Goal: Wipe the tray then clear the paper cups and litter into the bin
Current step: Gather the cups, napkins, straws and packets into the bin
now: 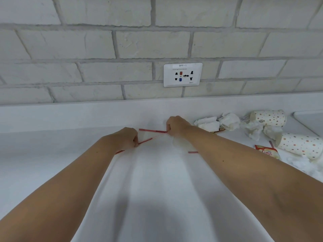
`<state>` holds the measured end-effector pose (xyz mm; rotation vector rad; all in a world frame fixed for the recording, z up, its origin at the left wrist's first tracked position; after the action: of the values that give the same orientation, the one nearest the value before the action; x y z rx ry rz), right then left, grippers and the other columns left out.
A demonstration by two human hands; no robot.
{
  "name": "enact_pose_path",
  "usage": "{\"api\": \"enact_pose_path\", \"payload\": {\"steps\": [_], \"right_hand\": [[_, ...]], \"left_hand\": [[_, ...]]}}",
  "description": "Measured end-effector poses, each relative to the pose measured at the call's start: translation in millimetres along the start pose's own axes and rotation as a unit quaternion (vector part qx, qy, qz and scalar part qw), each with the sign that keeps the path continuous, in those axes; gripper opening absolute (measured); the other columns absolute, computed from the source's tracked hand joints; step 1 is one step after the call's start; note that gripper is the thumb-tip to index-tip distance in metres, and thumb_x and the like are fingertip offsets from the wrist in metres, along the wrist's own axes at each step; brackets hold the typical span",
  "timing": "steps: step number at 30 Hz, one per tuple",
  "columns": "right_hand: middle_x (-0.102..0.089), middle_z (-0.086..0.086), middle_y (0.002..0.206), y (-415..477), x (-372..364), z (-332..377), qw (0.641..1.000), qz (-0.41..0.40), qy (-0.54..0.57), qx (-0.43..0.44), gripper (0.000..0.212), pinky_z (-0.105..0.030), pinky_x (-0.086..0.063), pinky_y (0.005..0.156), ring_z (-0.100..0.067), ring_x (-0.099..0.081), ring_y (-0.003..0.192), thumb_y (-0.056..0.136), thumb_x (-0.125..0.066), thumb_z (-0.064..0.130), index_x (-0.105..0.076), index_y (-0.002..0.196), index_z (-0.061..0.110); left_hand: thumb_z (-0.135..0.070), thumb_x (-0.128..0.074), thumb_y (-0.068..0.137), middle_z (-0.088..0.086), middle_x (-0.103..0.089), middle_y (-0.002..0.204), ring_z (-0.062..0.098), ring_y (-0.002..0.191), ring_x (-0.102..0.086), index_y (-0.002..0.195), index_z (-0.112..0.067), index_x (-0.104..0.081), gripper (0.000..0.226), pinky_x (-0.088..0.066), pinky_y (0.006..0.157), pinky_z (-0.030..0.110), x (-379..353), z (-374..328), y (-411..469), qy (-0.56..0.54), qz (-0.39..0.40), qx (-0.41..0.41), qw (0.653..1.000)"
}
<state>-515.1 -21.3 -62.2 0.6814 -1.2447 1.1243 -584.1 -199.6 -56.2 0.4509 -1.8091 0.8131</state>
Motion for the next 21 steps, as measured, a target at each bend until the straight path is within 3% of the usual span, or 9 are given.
{"api": "enact_pose_path", "payload": {"steps": [4, 6, 7, 9, 12, 15, 17, 19, 21], "right_hand": [[-0.063, -0.011, 0.112, -12.6, 5.1, 0.2, 0.998, 0.065, 0.011, -0.007, 0.023, -0.032, -0.048, 0.083, -0.027, -0.059, 0.104, 0.086, -0.051, 0.005, -0.06, 0.107, 0.0], [-0.059, -0.007, 0.093, -18.1, 5.8, -0.3, 0.996, 0.093, -0.002, -0.007, 0.009, -0.027, -0.042, 0.071, -0.023, -0.055, 0.087, 0.088, -0.049, 0.007, -0.057, 0.088, 0.005], [-0.053, -0.003, 0.079, -19.9, 5.6, 0.7, 0.995, 0.096, -0.012, -0.009, 0.016, -0.025, -0.038, 0.063, -0.02, -0.051, 0.076, 0.088, -0.047, 0.007, -0.05, 0.072, 0.009], [-0.041, 0.0, 0.067, -23.2, 4.1, 5.1, 0.995, 0.096, -0.028, -0.012, 0.031, -0.023, -0.031, 0.051, -0.019, -0.046, 0.067, 0.088, -0.046, 0.005, -0.035, 0.061, 0.014], [-0.057, -0.009, 0.084, -25.7, -2.4, 9.6, 0.995, 0.089, -0.048, -0.002, 0.021, -0.026, -0.038, 0.056, -0.029, -0.058, 0.09, 0.088, -0.047, 0.002, -0.04, 0.071, 0.011], [-0.041, -0.002, 0.075, -30.7, -9.0, 7.6, 0.998, 0.064, -0.028, -0.008, 0.015, -0.033, -0.038, 0.064, -0.027, -0.049, 0.088, 0.088, -0.045, -0.001, -0.036, 0.094, 0.009], [-0.043, -0.004, 0.081, -34.0, -11.5, 4.8, 0.999, 0.039, -0.013, -0.021, 0.015, -0.031, -0.035, 0.07, -0.026, -0.047, 0.089, 0.089, -0.043, -0.001, -0.042, 0.102, 0.006], [-0.048, -0.015, 0.108, -38.7, -8.1, 3.6, 0.999, 0.015, -0.004, -0.035, 0.026, -0.03, -0.036, 0.073, -0.028, -0.05, 0.095, 0.091, -0.041, -0.002, -0.048, 0.116, -0.001], [-0.042, -0.018, 0.126, -43.2, -2.3, 1.8, 0.999, -0.012, 0.021, -0.043, 0.029, -0.032, -0.041, 0.08, -0.03, -0.052, 0.104, 0.092, -0.04, -0.002, -0.049, 0.12, -0.003]], "left_hand": [[-0.022, -0.054, 0.091, 0.002, -0.058, 0.103, 0.017, 0.089, -0.051, 0.099, -0.01, -0.061, 0.016, -0.04, 0.077, 0.025, -1.8, 1.7, -5.9, 0.014, 0.045, 0.011, 0.999], [-0.023, -0.052, 0.091, 0.002, -0.056, 0.098, 0.019, 0.085, -0.051, 0.09, -0.013, -0.055, 0.011, -0.042, 0.075, 0.027, -3.6, -1.3, -8.3, 0.027, 0.064, 0.011, 0.998], [-0.023, -0.051, 0.091, 0.002, -0.054, 0.093, 0.019, 0.08, -0.049, 0.086, -0.013, -0.052, 0.011, -0.04, 0.072, 0.027, -4.9, -3.7, -10.4, 0.034, 0.067, 0.007, 0.997], [-0.02, -0.048, 0.09, 0.001, -0.046, 0.079, 0.016, 0.066, -0.042, 0.075, -0.012, -0.045, 0.018, -0.034, 0.06, 0.024, -8.5, -9.4, -15.8, 0.043, 0.057, 0.002, 0.997], [-0.017, -0.045, 0.091, 0.003, -0.049, 0.078, 0.017, 0.063, -0.045, 0.083, -0.009, -0.044, 0.012, -0.032, 0.056, 0.023, -15.0, -20.9, -24.0, 0.079, 0.01, -0.016, 0.997], [-0.01, -0.041, 0.094, 0.014, -0.054, 0.107, 0.028, 0.095, -0.056, 0.111, -0.003, -0.047, 0.019, -0.034, 0.071, 0.026, -25.0, -31.1, -29.9, 0.089, -0.035, -0.025, 0.995], [-0.005, -0.036, 0.095, 0.011, -0.047, 0.092, 0.019, 0.082, -0.051, 0.119, 0.0, -0.041, 0.024, -0.033, 0.068, 0.024, -34.0, -31.6, -30.6, 0.096, -0.081, -0.032, 0.992], [-0.001, -0.033, 0.095, 0.0, -0.024, 0.072, 0.007, 0.06, -0.028, 0.118, 0.0, -0.043, 0.025, -0.028, 0.055, 0.021, -39.5, -29.5, -29.8, 0.079, -0.114, -0.019, 0.99], [0.0, -0.033, 0.095, 0.002, -0.028, 0.077, 0.006, 0.057, -0.022, 0.117, 0.002, -0.046, 0.026, -0.026, 0.05, 0.019, -42.6, -27.1, -25.8, 0.011, -0.125, 0.018, 0.992]]}}
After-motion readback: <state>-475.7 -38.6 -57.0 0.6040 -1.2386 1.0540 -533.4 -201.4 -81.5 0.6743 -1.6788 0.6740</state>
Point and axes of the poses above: each hand's wrist, its own y-axis towards the middle knuckle, its own x-axis out of the back of the hand, z = x × y, the point moved 2 cm from there along y, towards the middle knuckle
